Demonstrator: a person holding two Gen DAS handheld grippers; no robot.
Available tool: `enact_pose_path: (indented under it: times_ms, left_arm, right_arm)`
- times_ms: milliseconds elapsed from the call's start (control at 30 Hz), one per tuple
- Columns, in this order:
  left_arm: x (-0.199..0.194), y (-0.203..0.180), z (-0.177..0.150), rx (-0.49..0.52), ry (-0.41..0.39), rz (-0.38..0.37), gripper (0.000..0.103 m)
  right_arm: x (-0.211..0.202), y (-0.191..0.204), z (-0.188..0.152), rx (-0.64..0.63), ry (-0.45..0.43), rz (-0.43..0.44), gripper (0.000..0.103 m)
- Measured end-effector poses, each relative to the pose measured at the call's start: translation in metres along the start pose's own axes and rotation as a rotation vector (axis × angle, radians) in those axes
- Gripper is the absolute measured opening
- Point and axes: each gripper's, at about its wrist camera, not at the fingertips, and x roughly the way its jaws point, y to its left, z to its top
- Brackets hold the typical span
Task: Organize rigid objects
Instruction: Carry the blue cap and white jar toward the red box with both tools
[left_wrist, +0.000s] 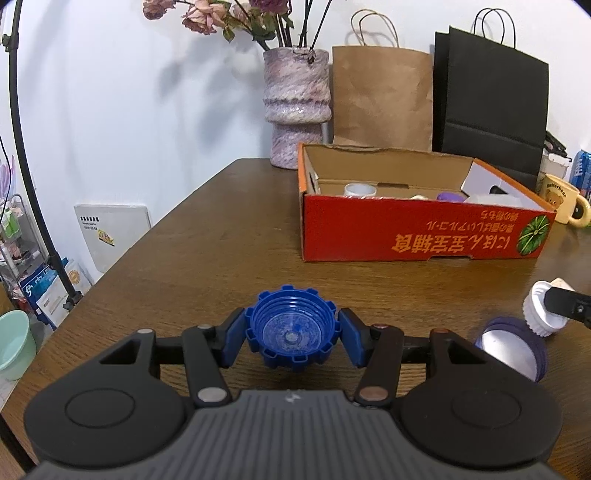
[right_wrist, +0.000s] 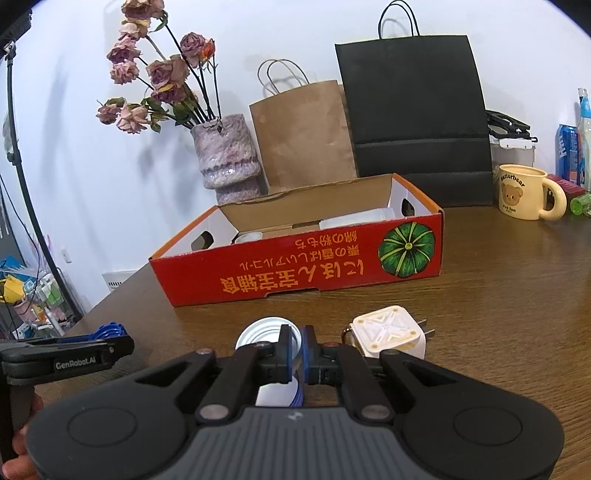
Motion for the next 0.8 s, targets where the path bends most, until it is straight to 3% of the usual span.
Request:
enact_pose_path:
  times_ms: [800]
  left_arm:
    - [-0.026,-0.045,0.052,-0.012,-0.135,-0.036,0.055]
  right_arm:
    - [-0.017,-0.004,0.046,-0.053,-0.126,0.003,0.005]
